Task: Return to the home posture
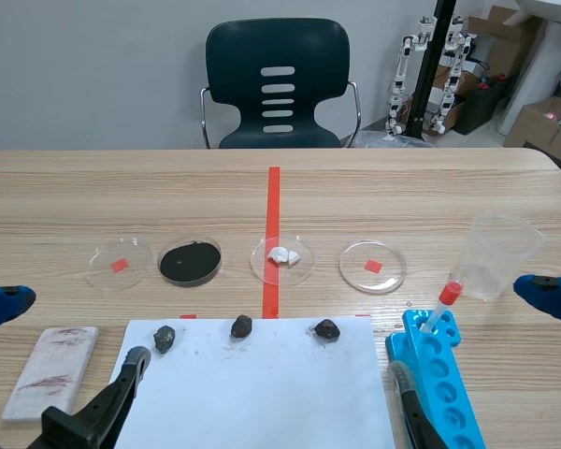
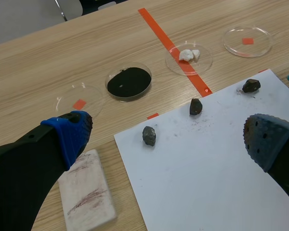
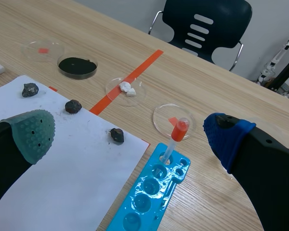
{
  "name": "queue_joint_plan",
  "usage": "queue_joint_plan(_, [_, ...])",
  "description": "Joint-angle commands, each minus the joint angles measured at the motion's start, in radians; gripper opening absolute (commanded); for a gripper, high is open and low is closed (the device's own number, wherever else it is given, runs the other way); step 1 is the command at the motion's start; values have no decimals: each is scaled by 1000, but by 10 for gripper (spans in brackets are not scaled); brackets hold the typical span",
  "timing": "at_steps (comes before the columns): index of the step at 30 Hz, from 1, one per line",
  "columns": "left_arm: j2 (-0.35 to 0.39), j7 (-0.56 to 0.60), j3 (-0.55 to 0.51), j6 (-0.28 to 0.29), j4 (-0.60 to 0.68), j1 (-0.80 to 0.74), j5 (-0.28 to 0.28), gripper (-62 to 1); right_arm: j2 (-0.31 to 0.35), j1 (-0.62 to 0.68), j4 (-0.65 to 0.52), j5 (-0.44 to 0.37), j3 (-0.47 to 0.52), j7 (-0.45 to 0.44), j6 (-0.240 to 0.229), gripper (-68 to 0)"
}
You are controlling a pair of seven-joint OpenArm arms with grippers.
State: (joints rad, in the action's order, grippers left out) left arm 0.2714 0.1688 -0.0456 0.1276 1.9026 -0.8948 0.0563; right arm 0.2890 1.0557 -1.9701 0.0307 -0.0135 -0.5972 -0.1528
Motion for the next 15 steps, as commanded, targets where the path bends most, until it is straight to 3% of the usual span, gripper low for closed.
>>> queue_joint_plan(1, [-5,14,-1,-2,15,-3,5,14,2,-11,-19,-8,6,-14,3,-20])
queue_joint_plan(15, [-5,14,-1,-2,15,-3,-2,14,2,-11,-19,-8,6,-14,3,-20])
